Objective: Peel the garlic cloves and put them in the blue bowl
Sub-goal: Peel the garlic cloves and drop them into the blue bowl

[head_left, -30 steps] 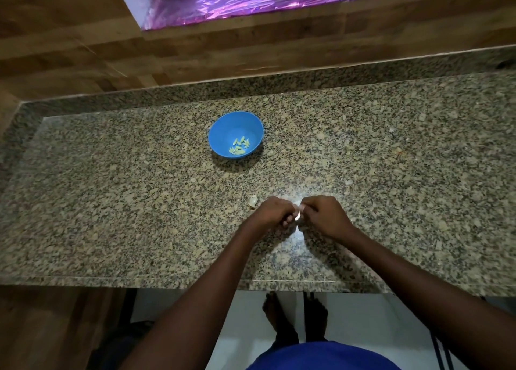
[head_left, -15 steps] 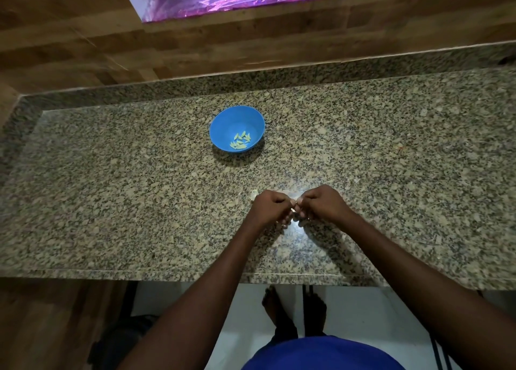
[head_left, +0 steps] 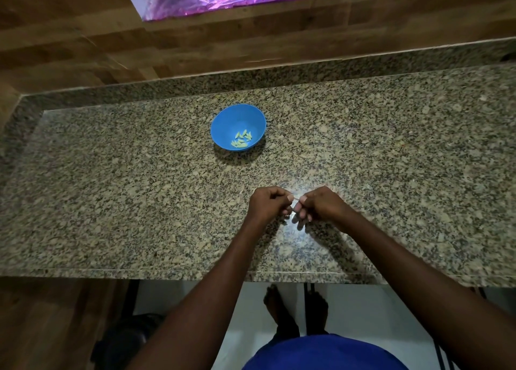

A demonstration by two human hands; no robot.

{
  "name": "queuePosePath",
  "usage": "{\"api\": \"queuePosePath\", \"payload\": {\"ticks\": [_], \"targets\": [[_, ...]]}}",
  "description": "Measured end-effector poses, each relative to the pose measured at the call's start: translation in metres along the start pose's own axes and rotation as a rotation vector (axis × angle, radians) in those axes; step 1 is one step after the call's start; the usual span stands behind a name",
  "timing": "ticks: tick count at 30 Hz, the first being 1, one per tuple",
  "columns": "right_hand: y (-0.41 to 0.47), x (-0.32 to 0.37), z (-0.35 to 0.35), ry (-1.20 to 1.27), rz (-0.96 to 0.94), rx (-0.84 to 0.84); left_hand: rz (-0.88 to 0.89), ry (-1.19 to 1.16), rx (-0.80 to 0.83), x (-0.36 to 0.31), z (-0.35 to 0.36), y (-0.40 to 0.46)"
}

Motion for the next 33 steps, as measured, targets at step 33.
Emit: {"api": "queuePosePath", "payload": {"ticks": [33], "targets": [[0.004, -0.013, -0.007, 0.355, 0.170, -0.115, -0.017, -0.072, -0.031, 0.004, 0.001, 0.004]]}}
Point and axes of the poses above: each hand's wrist, its own y-axis towards the middle knuckle, its own z-axis out of the palm, x = y × z, the point moved 7 cm from there along y, towards the middle knuckle, and after that the axes turned 4 degrees about z, right-handed, at the moved point
